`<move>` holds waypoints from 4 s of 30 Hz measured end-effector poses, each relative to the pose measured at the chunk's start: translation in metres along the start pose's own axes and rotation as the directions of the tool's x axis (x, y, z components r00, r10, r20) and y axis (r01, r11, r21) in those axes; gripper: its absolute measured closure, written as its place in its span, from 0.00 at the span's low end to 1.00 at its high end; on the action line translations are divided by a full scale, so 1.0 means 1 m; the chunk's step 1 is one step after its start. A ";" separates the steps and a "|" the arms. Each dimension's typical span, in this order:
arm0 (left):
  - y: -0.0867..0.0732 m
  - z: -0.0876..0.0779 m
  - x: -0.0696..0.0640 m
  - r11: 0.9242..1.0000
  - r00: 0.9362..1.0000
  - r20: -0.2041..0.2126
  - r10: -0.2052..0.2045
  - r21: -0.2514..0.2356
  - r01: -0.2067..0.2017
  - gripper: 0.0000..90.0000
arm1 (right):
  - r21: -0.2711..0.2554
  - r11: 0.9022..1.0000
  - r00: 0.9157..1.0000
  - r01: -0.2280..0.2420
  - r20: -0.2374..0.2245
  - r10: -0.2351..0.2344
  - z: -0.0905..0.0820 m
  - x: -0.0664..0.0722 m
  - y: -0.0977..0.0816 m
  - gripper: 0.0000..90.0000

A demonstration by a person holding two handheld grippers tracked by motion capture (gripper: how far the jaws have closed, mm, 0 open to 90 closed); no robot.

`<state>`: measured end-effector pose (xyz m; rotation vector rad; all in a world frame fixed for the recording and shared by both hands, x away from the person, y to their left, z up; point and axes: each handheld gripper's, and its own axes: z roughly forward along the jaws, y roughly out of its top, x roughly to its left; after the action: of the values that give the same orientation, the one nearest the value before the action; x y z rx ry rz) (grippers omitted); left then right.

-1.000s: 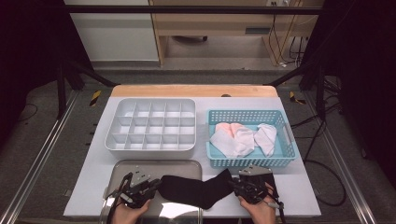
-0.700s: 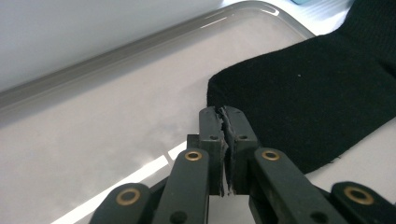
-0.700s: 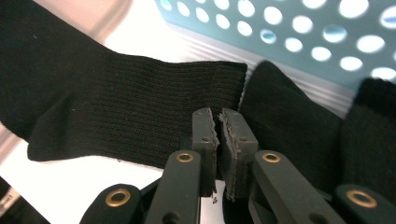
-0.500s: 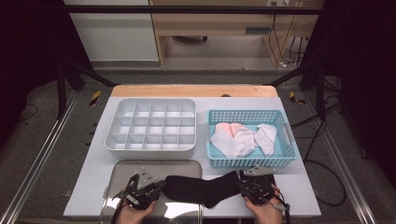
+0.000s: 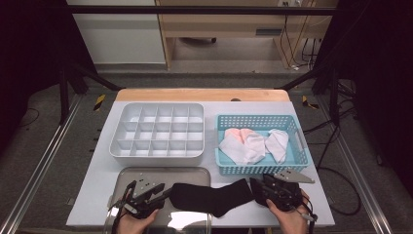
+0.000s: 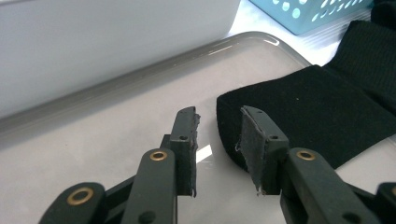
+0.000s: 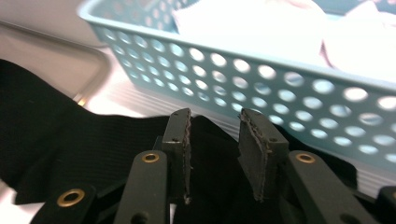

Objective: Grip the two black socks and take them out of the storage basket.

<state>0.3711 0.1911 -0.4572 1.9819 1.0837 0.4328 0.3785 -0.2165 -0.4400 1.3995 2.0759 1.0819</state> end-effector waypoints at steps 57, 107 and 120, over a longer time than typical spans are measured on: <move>0.000 -0.001 0.001 1.000 1.000 -0.001 0.000 0.005 0.000 0.72 | 0.077 0.997 0.993 -0.007 0.120 -0.002 0.025 -0.021 -0.010 0.53; 0.057 0.073 -0.082 0.992 0.973 0.193 0.129 -0.026 -0.127 0.62 | 0.031 0.999 0.996 0.016 -0.093 -0.013 0.014 -0.019 -0.019 0.65; 0.058 0.122 -0.102 0.995 0.967 0.236 0.098 0.011 -0.104 0.73 | 0.114 0.993 0.997 0.044 -0.074 -0.035 0.027 -0.020 -0.028 0.71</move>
<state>0.4196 0.0298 -0.4776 2.0557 0.8453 0.2309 0.3888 -0.2302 -0.4800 1.3852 2.2397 1.0250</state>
